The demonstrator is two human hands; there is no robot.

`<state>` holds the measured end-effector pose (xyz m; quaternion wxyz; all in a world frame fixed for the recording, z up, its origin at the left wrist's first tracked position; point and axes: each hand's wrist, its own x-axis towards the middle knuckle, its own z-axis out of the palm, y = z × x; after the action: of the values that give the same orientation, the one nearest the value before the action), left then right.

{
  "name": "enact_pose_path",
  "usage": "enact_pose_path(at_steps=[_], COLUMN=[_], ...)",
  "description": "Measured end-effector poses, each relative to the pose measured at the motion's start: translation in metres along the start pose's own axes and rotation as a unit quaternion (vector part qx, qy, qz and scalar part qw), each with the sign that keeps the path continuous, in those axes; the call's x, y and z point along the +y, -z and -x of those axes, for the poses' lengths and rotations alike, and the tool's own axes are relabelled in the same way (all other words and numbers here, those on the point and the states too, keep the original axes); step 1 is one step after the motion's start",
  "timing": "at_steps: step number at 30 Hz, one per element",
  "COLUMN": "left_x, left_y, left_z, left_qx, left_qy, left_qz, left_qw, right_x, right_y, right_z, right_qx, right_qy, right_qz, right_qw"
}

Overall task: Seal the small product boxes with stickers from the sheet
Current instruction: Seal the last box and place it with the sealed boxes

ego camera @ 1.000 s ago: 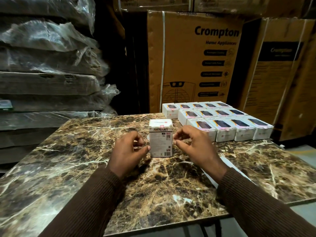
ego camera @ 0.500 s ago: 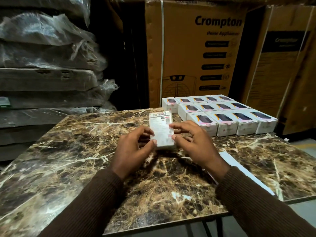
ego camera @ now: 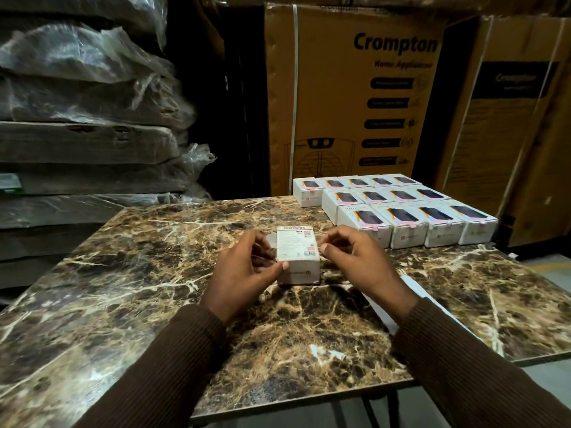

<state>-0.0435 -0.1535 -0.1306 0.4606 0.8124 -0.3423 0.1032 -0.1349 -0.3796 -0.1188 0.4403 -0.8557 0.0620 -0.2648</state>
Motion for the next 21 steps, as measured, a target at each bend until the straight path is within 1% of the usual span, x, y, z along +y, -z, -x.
enact_pose_path(at_steps=[2, 5, 7, 9, 11, 14, 18, 21], left_x=[-0.005, -0.005, -0.003, 0.001, 0.005, 0.014, 0.030, 0.045], left_y=[0.000, -0.004, -0.007, -0.008, -0.007, -0.004, -0.001, 0.002], left_z=[0.002, 0.006, 0.007, 0.008, 0.011, 0.017, 0.017, 0.012], left_qx=[-0.004, -0.026, -0.034, -0.026, -0.014, 0.004, 0.035, 0.065], left_qy=[0.013, 0.003, -0.007, -0.017, -0.020, -0.021, -0.058, -0.077], left_qz=[-0.023, -0.063, -0.061, -0.049, -0.017, 0.039, 0.042, 0.044], left_qw=[1.000, 0.998, 0.998, 0.998, 1.000, 0.999, 0.997, 0.994], right_x=[-0.005, -0.016, -0.022, -0.027, -0.030, -0.037, -0.042, -0.044], right_y=[0.006, 0.008, 0.007, 0.007, 0.009, 0.013, 0.022, 0.030], right_z=[0.003, 0.011, 0.015, 0.017, 0.018, 0.020, 0.025, 0.021], right_qx=[-0.015, -0.081, -0.109, -0.119, -0.111, -0.095, -0.072, -0.028], right_qy=[-0.005, -0.016, -0.011, -0.004, 0.004, 0.045, 0.076, 0.097], right_qz=[0.025, 0.054, 0.071, 0.072, 0.065, 0.045, 0.035, 0.033], right_qw=[1.000, 0.995, 0.991, 0.990, 0.992, 0.993, 0.994, 0.994])
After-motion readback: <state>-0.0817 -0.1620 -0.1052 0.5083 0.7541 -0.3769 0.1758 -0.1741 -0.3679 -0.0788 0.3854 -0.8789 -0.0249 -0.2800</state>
